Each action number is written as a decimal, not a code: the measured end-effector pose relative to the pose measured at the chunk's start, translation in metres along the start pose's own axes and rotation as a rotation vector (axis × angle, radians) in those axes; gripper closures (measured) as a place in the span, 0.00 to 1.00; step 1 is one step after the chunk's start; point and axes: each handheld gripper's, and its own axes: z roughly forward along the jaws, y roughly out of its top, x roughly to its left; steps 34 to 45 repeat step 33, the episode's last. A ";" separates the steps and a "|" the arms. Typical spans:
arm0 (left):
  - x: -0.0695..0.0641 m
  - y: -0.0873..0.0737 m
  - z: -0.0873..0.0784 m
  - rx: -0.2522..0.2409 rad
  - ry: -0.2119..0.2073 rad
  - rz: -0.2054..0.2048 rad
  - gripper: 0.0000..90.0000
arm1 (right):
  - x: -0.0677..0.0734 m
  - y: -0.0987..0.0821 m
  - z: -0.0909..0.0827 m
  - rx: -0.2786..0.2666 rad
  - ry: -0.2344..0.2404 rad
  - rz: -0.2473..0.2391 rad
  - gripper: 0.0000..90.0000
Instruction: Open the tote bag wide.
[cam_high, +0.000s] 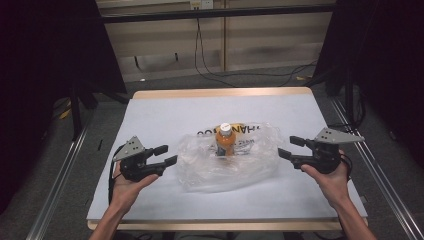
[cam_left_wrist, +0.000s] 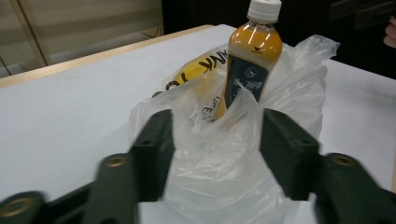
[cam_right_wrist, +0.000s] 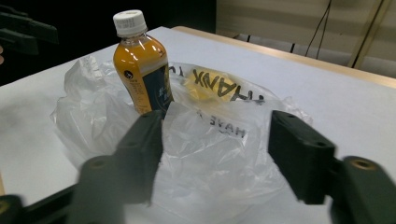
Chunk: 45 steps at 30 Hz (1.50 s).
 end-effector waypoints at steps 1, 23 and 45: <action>0.000 -0.001 0.000 -0.008 -0.005 -0.006 0.36 | 0.001 -0.001 -0.001 -0.004 0.002 0.009 0.28; -0.018 -0.055 -0.028 0.012 0.045 -0.047 0.04 | 0.019 -0.053 -0.037 -0.046 -0.087 0.070 0.03; -0.016 -0.066 -0.038 -0.003 0.097 -0.070 0.03 | 0.010 -0.067 -0.046 -0.047 -0.114 0.120 0.04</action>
